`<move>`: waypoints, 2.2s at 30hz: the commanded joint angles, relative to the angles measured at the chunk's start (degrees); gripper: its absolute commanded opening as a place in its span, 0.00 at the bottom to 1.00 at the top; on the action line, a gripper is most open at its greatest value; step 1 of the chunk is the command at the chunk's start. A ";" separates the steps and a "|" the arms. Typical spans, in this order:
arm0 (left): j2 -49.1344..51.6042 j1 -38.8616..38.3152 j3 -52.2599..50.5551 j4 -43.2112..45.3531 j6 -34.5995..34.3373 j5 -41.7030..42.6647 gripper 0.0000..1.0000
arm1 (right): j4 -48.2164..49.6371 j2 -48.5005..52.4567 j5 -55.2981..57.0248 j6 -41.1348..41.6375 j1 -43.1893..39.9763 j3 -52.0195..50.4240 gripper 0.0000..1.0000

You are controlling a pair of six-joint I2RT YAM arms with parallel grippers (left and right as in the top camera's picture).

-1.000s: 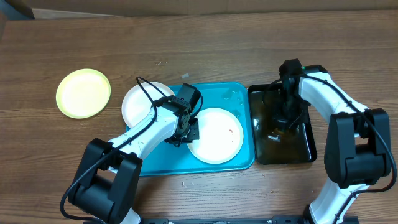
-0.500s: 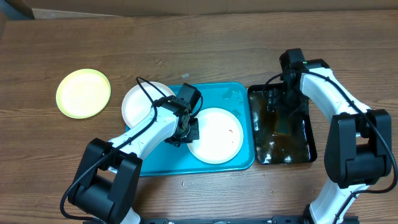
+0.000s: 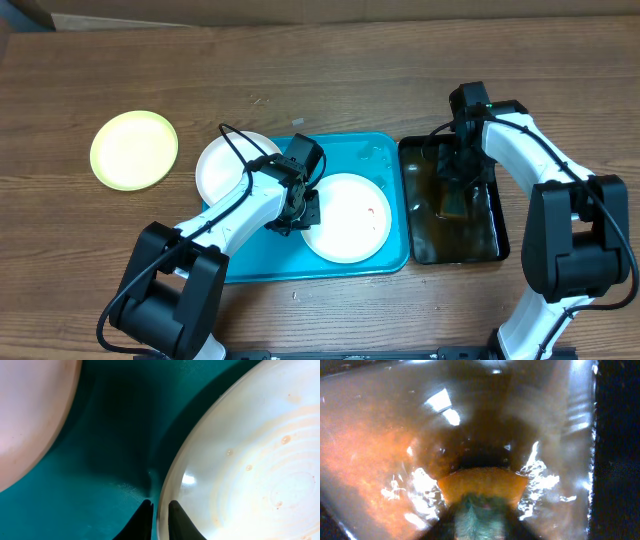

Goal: Clean dirty plates on tray and stack at the side
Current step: 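Lower the right gripper into the black tray and grasp the sponge, then lift the sponge from the water tray with the right gripper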

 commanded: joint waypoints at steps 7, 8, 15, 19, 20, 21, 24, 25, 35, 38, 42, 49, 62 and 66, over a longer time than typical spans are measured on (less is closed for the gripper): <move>0.39 0.26 0.87 0.24 -0.46 -1.16 0.04 | -8.96 -0.39 -2.82 0.46 0.00 4.81 0.54; 0.39 0.46 0.87 0.20 -0.85 -1.84 0.04 | -9.97 -0.39 -2.82 0.46 0.00 4.81 0.54; 0.39 3.69 0.87 0.20 -0.98 -3.48 0.04 | -11.34 -0.39 -2.82 0.46 0.07 3.80 0.55; 0.39 5.31 0.87 -0.04 -0.90 -2.25 0.04 | -10.34 -0.39 -2.82 0.48 0.07 2.01 0.56; 0.39 5.31 0.87 -0.20 -0.83 -2.05 0.04 | -9.62 -0.39 -2.82 0.48 0.07 1.33 0.56; 0.39 5.25 0.87 -0.37 -0.74 -2.05 0.04 | -9.03 -0.39 -2.82 0.48 0.07 0.63 0.55; 0.39 4.74 0.85 -0.92 -0.74 -2.05 0.06 | -7.15 -0.39 -2.82 0.48 0.07 -0.72 0.53; 0.39 4.44 0.85 -1.03 -0.74 -2.08 0.09 | -6.78 -0.39 -2.82 0.48 0.07 -0.85 0.40; 0.39 3.63 0.85 -1.11 -0.70 -2.12 0.21 | -9.66 -0.76 -2.84 0.46 0.04 3.76 0.04; 0.39 3.63 0.85 -1.11 -0.70 -2.12 0.15 | -12.52 -1.29 -2.84 0.44 0.07 6.99 0.04; 0.39 3.63 0.85 -1.07 -0.72 -2.10 0.04 | -14.99 -1.49 -3.08 0.44 0.11 8.85 0.04; 0.39 3.63 0.85 -1.09 0.15 -2.08 0.04 | -15.02 -1.46 -5.27 0.00 0.33 8.57 0.04; 0.39 3.63 0.85 -1.03 0.55 -2.08 0.04 | -15.89 -1.46 -5.97 3.74 1.95 8.57 0.04; 0.39 3.63 0.85 -1.01 0.57 -2.05 0.04 | -17.05 -1.46 -1.55 1.60 2.45 8.57 0.04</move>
